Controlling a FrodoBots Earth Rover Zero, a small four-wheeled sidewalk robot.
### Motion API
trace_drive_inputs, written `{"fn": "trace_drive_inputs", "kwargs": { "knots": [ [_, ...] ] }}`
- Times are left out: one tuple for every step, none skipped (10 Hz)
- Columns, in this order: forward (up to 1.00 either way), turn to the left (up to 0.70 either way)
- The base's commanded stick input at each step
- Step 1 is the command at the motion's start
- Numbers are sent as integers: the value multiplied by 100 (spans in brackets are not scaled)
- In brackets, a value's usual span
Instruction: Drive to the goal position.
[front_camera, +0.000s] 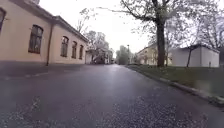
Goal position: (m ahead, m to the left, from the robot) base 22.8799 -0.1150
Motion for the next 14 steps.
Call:
{"fn": "trace_drive_inputs", "kwargs": {
  "knots": [
    [100,0],
    [100,0],
    [100,0],
    [100,0],
    [100,0],
    [100,0],
    [100,0],
    [100,0],
    [100,0],
    [100,0],
    [100,0],
    [100,0],
    [100,0],
    [100,0]
  ]
}}
